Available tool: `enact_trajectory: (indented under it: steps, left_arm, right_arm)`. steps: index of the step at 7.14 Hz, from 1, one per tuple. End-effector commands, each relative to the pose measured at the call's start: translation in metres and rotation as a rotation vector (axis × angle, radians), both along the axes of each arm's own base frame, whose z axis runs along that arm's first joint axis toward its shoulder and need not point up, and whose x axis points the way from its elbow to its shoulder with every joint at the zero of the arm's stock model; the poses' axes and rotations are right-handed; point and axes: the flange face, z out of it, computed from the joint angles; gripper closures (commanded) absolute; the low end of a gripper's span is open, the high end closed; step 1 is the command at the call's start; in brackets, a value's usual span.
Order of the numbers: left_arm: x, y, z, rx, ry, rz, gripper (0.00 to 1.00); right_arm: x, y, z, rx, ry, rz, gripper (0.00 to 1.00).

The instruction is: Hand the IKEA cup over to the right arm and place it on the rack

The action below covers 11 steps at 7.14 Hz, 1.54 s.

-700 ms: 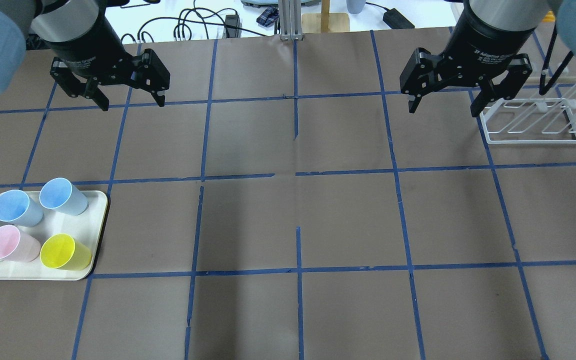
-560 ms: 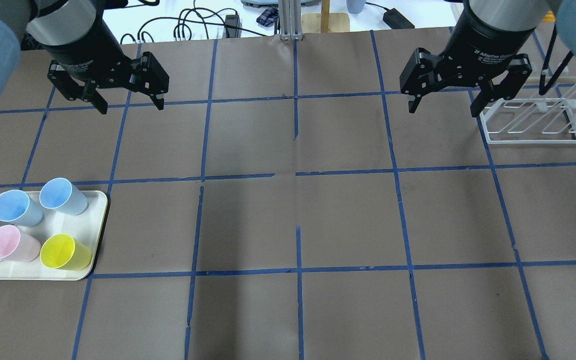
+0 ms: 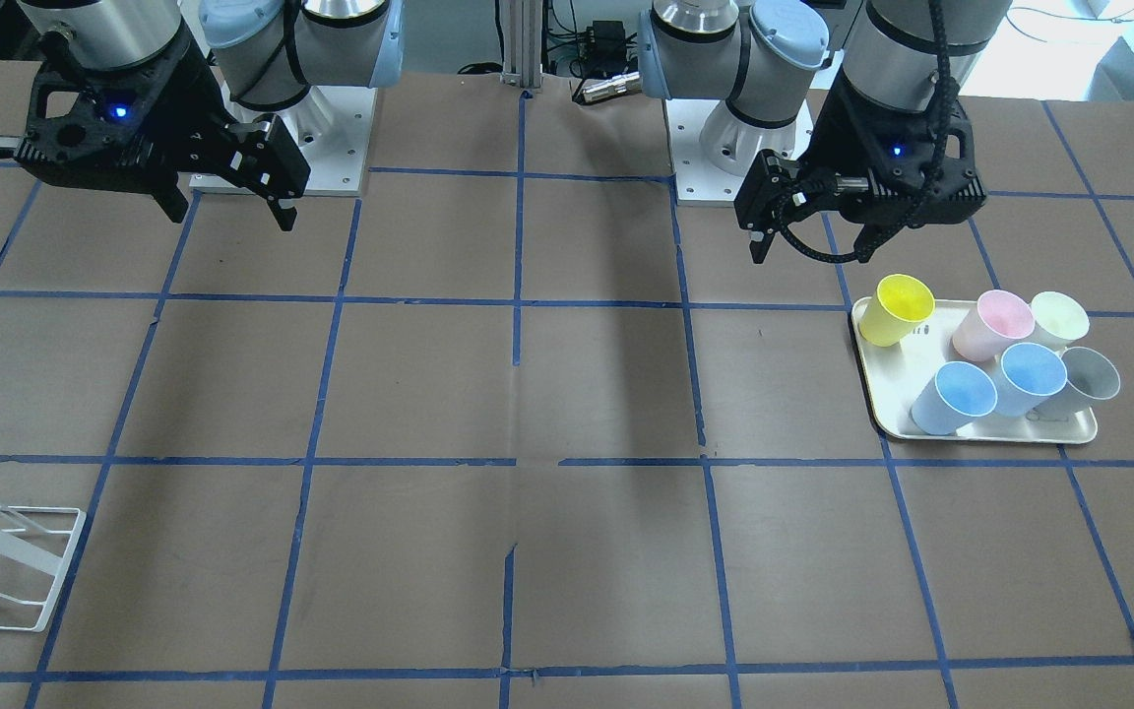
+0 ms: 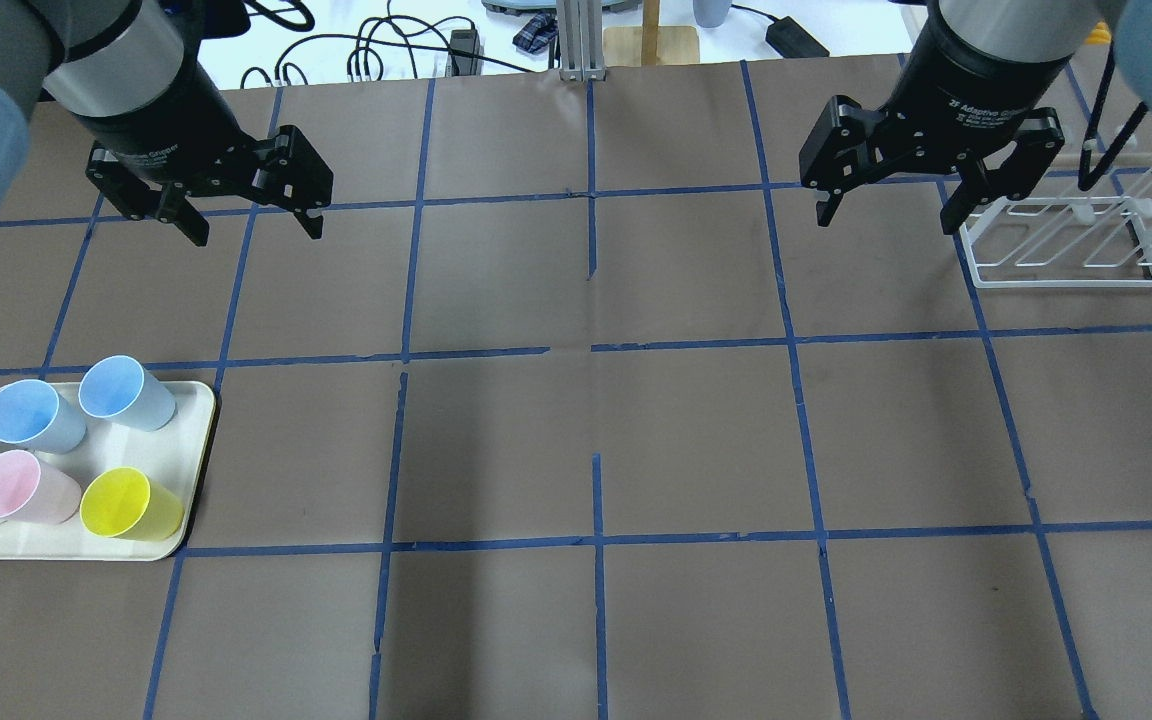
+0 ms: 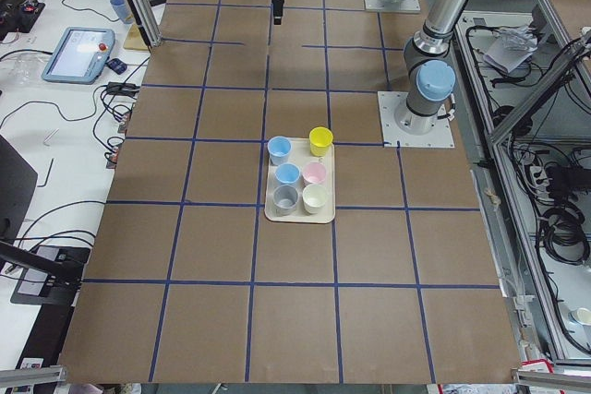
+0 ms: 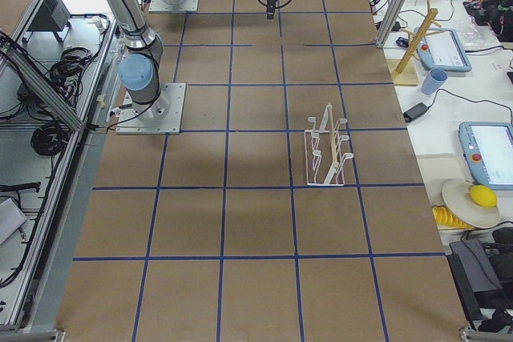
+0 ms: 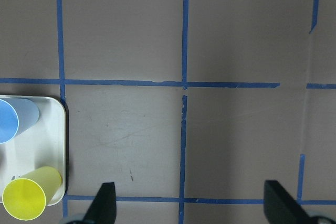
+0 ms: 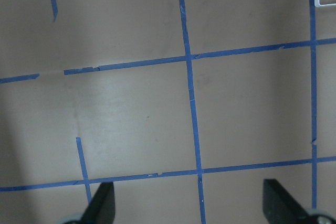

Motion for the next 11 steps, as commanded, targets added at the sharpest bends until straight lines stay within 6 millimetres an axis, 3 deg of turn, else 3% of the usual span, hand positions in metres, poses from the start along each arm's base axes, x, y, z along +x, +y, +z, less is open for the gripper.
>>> enact_trajectory:
  steps: [1, 4, 6, 8, 9, 10, 11]
  left_arm:
    - [0.004, 0.005, 0.000, 0.005, -0.001, -0.010, 0.00]
    - [0.011, 0.011, -0.006, 0.045, -0.008, -0.060, 0.00]
    - [0.040, 0.017, -0.024, 0.100, 0.002, -0.080, 0.00]
    - [0.043, 0.025, -0.029, 0.105, -0.002, -0.082, 0.00]
    - [0.067, 0.027, -0.034, 0.129, -0.038, -0.151, 0.00]
    - [0.111, 0.029, -0.045, 0.158, -0.041, -0.130, 0.00]
    - [0.159, 0.039, -0.070, 0.201, -0.003, -0.143, 0.00]
  right_arm:
    - [0.000, -0.001, 0.000, 0.000, -0.001, 0.000, 0.00]
    - [0.000, 0.000, 0.001, -0.002, 0.004, 0.000, 0.00]
    - [-0.001, -0.001, 0.000, -0.002, 0.005, 0.008, 0.00]
    - [-0.001, -0.001, 0.001, -0.007, 0.006, 0.044, 0.00]
    - [-0.001, -0.001, 0.000, -0.007, 0.006, 0.058, 0.00]
    - [-0.001, -0.002, -0.001, -0.005, 0.006, 0.076, 0.00]
    - [-0.001, -0.002, -0.001, -0.005, 0.007, 0.078, 0.00]
